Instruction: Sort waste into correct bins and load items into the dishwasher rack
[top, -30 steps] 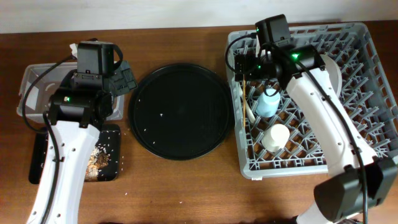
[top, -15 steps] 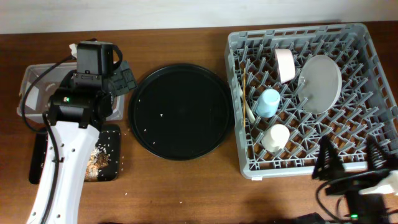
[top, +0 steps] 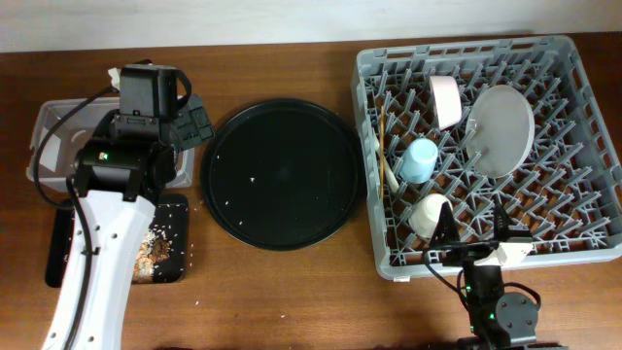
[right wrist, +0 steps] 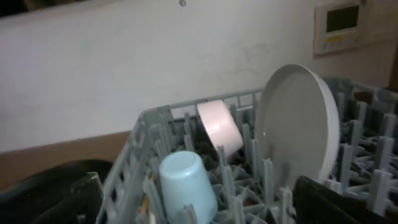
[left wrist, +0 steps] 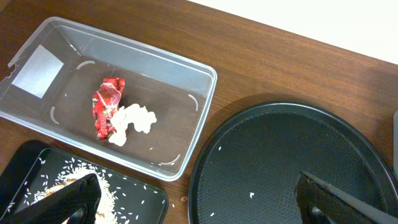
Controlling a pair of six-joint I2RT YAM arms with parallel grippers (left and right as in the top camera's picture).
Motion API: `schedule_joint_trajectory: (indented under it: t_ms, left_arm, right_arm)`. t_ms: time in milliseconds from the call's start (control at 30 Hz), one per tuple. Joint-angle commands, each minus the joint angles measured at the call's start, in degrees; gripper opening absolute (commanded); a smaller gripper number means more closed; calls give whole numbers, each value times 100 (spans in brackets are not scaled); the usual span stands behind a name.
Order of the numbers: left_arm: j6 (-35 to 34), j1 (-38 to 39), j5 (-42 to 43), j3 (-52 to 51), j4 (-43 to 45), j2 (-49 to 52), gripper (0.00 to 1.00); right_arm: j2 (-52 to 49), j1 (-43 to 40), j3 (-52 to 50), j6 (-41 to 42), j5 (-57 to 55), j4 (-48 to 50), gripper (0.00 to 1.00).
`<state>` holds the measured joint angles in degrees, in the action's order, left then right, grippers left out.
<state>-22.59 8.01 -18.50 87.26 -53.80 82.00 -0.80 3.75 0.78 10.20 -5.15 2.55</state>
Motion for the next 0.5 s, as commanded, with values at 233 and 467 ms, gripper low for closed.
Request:
schedule_joint_trajectory:
  t_ms: [233, 467]
  left_arm:
    - [-52, -20, -61, 31, 9, -59, 99]
    - [-52, -20, -61, 31, 9, -59, 99]
  right_arm:
    - [59, -452, -46, -1714, 413, -715, 99]
    - [59, -452, -46, -1703, 411, -713, 99]
